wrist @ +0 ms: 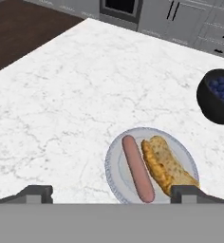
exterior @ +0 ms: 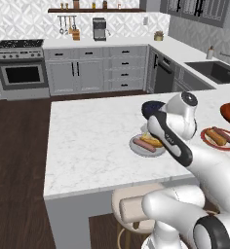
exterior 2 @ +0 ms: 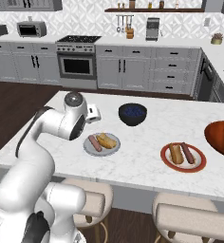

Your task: Place one bun and one sausage from the bowl on each plate.

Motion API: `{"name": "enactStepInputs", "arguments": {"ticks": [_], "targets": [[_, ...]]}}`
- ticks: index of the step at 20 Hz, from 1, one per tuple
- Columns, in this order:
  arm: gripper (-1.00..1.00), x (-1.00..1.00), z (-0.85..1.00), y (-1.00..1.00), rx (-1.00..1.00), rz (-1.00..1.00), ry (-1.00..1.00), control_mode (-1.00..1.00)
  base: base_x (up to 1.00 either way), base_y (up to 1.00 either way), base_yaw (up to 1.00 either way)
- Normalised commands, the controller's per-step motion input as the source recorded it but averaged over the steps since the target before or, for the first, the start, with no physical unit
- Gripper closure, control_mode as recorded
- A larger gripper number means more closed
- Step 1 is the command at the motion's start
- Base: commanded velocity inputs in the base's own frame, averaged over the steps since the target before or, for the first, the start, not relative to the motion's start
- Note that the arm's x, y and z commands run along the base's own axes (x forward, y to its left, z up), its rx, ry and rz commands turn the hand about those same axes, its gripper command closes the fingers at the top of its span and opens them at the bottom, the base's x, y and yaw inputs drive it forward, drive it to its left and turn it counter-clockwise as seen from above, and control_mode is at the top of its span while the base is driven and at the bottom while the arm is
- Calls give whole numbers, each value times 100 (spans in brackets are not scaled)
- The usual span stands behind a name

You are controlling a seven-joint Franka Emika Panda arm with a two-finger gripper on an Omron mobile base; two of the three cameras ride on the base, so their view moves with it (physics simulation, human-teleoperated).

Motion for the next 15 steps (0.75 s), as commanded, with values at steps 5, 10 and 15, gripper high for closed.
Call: {"name": "enactStepInputs", "arguments": {"ticks": [5,10,15], "targets": [[-100,-46,100,0,13,-5,8,-100,0,0,0],[-100,-18,92,4,4,-2,8,-100,0,0,0],[-100,-27,12,22,-4,-1,0,-100,0,0,0]]}}
